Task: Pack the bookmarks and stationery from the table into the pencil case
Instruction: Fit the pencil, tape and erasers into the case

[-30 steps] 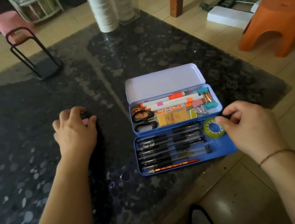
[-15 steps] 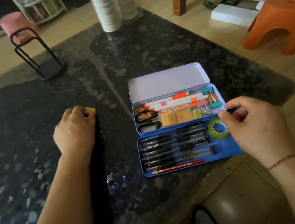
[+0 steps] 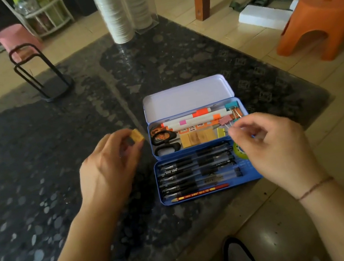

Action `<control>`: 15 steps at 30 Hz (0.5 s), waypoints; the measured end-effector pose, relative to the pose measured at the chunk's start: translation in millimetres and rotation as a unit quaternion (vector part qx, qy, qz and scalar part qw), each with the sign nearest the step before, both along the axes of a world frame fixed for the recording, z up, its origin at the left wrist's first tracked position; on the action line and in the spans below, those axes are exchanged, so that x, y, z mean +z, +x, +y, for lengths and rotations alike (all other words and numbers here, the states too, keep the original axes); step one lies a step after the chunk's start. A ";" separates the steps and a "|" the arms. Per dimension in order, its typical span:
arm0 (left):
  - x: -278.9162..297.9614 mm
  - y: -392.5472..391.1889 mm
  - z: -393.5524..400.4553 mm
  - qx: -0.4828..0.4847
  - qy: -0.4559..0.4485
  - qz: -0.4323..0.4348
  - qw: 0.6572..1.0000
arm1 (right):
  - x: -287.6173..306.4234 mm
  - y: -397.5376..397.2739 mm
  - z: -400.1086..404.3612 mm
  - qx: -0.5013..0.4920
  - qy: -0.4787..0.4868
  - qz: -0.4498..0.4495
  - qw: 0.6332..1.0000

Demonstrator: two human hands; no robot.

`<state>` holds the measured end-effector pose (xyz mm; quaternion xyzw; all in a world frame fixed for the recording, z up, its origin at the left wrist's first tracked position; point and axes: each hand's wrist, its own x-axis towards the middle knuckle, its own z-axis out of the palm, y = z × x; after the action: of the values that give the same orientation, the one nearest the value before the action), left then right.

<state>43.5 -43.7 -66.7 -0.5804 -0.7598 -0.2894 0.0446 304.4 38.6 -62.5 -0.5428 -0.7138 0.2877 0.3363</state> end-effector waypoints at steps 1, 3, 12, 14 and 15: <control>9.8 13.1 4.4 -0.042 0.018 0.017 0.999 | 4.7 -5.1 -4.9 0.042 -0.041 0.065 0.996; 20.5 43.1 11.6 -0.135 0.026 0.061 0.989 | 14.0 -14.4 -14.6 0.128 -0.136 0.189 0.964; 13.7 86.2 19.0 -0.218 -0.024 0.061 0.974 | 7.6 16.8 -0.3 0.059 -0.165 0.110 0.978; 11.0 79.5 18.8 -0.204 -0.021 0.053 0.977 | 4.5 28.6 1.3 0.053 -0.118 -0.059 0.990; 9.7 75.7 18.6 -0.198 -0.015 0.051 0.979 | 2.9 31.5 1.0 0.051 -0.122 -0.111 0.985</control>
<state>119.2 -25.1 -57.0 -0.7339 -0.6308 -0.2516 0.0163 335.9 39.5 -59.6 -0.5713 -0.7331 0.3270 0.1711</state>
